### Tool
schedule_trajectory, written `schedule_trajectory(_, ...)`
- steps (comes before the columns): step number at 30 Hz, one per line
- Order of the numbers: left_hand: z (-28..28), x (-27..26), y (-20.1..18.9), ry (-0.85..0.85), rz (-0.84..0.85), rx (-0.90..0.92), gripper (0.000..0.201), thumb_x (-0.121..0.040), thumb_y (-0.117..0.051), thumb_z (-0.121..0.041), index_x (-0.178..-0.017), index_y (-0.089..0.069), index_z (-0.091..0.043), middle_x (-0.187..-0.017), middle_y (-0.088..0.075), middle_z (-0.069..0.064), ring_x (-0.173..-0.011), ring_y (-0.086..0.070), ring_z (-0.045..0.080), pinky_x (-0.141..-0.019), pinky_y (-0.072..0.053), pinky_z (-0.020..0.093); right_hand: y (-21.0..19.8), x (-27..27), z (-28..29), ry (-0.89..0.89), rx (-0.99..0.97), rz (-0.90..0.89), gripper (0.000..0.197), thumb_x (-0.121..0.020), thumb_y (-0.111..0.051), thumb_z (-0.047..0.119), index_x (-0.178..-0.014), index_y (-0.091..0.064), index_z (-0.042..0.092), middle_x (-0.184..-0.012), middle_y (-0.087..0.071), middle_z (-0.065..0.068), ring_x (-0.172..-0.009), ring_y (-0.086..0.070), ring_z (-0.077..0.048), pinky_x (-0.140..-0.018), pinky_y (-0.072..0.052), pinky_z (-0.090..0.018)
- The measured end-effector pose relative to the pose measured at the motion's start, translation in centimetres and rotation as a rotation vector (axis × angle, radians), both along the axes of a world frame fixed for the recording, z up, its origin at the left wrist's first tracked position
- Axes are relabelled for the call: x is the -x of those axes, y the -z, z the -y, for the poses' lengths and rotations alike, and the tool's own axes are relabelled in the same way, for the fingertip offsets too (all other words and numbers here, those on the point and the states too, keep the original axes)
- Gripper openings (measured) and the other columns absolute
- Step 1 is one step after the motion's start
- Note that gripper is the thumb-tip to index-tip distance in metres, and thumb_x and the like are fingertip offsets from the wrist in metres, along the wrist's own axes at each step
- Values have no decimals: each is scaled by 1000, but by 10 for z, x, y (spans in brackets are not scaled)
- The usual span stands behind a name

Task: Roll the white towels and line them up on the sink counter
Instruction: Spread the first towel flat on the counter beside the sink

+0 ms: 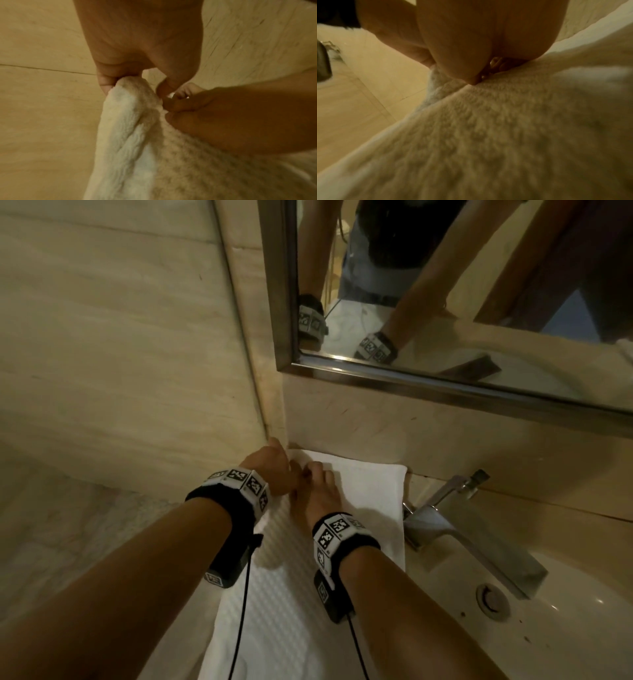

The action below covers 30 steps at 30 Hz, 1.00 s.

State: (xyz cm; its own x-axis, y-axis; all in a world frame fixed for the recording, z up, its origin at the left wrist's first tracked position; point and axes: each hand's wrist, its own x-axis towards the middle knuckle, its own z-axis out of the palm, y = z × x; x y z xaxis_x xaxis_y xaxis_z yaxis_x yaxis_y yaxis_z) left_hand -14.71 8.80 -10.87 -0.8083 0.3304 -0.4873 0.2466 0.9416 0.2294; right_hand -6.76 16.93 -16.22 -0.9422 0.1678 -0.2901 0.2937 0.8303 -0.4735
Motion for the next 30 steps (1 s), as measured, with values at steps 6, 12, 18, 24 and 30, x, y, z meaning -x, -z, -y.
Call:
schedule_trajectory(6, -3, -16, -23, 216, 25, 179, 25, -86, -52, -38, -75, -51, -15, -90, -61, 9, -72, -50, 24, -66, -42, 29, -7, -5, 6, -57, -138, 3, 74, -92, -45, 18, -154, -5, 18, -143, -25, -9, -126, -30, -32, -110, -28, -39)
schedule_trajectory(12, 0, -26, -53, 322, 51, 263, 29, -89, -57, -17, -115, -57, -3, -118, -60, 14, -106, -59, 29, -74, -43, 28, -12, -6, 6, -127, -215, 74, 75, -97, -41, 25, -153, 6, 6, -152, -18, -17, -134, -24, -36, -114, -21, -45)
schedule_trajectory(18, 8, -25, -75, 247, 125, 193, 36, -78, -75, -34, -101, -60, -12, -90, -60, 3, -78, -59, 20, -58, -40, 23, -5, -1, 5, -43, -71, 111, 99, -85, -61, 36, -154, 6, 14, -147, -18, -14, -131, -26, -36, -112, -29, -44)
schedule_trajectory(24, 17, -29, -92, 293, 77, 364, 37, -59, -79, -49, -74, -54, -26, -96, -68, 2, -85, -66, 22, -80, -55, 33, -8, -1, 8, -35, -92, 85, 79, -95, -47, 33, -154, 0, 10, -147, -19, -16, -129, -28, -36, -110, -28, -44)
schedule_trajectory(30, 8, -32, -126, 123, 567, 241, 84, -49, -87, -10, -126, -54, -9, -126, -60, 16, -115, -57, 39, -97, -48, 51, -20, 8, 3, 134, 70, 55, 56, -101, -40, 30, -148, -21, 6, -148, -27, -18, -134, -33, -33, -111, -26, -39)
